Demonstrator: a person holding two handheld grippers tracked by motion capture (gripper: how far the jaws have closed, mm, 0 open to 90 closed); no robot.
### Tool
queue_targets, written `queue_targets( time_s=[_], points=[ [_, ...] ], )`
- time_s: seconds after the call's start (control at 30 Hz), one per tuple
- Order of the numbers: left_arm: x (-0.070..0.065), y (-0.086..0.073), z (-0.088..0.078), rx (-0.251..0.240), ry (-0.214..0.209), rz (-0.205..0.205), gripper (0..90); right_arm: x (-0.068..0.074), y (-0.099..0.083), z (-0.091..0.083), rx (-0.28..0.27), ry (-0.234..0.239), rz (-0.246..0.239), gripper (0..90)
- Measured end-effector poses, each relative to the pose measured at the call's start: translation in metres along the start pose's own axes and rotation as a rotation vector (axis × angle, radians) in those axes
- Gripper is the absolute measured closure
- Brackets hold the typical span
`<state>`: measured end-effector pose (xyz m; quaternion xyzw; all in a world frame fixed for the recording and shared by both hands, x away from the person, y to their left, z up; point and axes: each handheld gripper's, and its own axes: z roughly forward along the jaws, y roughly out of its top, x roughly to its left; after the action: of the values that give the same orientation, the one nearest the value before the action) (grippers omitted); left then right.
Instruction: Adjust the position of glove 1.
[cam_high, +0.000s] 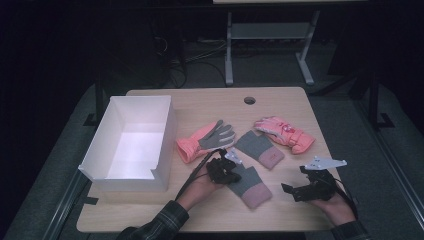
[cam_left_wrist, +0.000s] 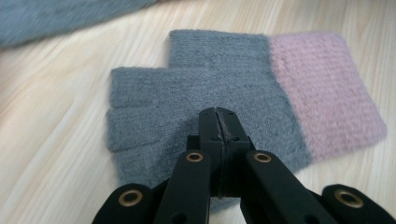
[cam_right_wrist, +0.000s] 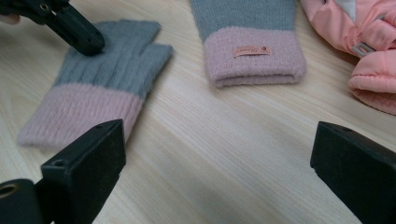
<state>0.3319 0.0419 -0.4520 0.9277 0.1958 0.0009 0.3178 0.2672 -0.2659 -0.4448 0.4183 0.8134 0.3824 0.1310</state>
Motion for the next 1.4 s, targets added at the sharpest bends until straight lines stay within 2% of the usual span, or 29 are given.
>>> queue_targets(
  time_s=[0.17, 0.27, 0.33, 0.37, 0.4, 0.5, 0.6, 0.7, 0.8, 1.0, 1.27, 1.4],
  points=[
    [0.0, -0.008, -0.006, -0.007, -0.004, -0.022, 89.7, 0.002, 0.001, 0.001, 0.007, 0.007, -0.01, 3.1],
    [0.0, -0.007, -0.006, -0.027, -0.001, -0.015, 89.5, 0.004, 0.002, 0.001, 0.015, 0.015, -0.011, 3.1],
    [0.0, -0.008, -0.008, -0.024, -0.003, -0.014, 84.4, 0.005, 0.002, 0.002, 0.017, 0.021, -0.023, 3.1],
    [-0.001, -0.008, -0.009, -0.041, -0.005, -0.022, 84.4, 0.005, 0.002, 0.002, 0.017, 0.021, -0.023, 3.1],
    [-0.001, -0.009, -0.011, -0.039, -0.006, -0.018, 78.7, 0.007, 0.003, 0.002, 0.022, 0.031, -0.02, 3.1],
    [-0.001, -0.015, -0.019, -0.065, -0.007, -0.029, 71.2, 0.008, 0.003, 0.004, 0.032, 0.039, -0.019, 4.6],
    [-0.003, -0.021, -0.023, -0.075, -0.004, -0.033, 59.2, 0.006, 0.005, 0.005, 0.028, 0.039, -0.017, 6.5],
    [-0.005, -0.028, -0.029, -0.061, 0.014, -0.015, 47.3, 0.004, 0.006, 0.006, 0.025, 0.035, -0.011, 9.7],
    [-0.004, -0.033, -0.036, -0.065, 0.025, -0.012, 38.9, 0.001, 0.008, 0.007, 0.017, 0.042, -0.01, 13.2],
    [0.0, -0.045, -0.047, -0.111, 0.042, -0.048, 31.3, -0.003, 0.014, 0.011, 0.008, 0.048, 0.004, 14.8],
    [-0.003, -0.063, -0.057, -0.116, 0.071, -0.049, 18.2, -0.005, 0.024, 0.016, 0.004, 0.045, 0.006, 17.9],
    [-0.007, -0.068, -0.058, -0.128, 0.078, -0.057, 15.1, -0.009, 0.028, 0.019, -0.004, 0.045, 0.004, 21.1]
  ],
)
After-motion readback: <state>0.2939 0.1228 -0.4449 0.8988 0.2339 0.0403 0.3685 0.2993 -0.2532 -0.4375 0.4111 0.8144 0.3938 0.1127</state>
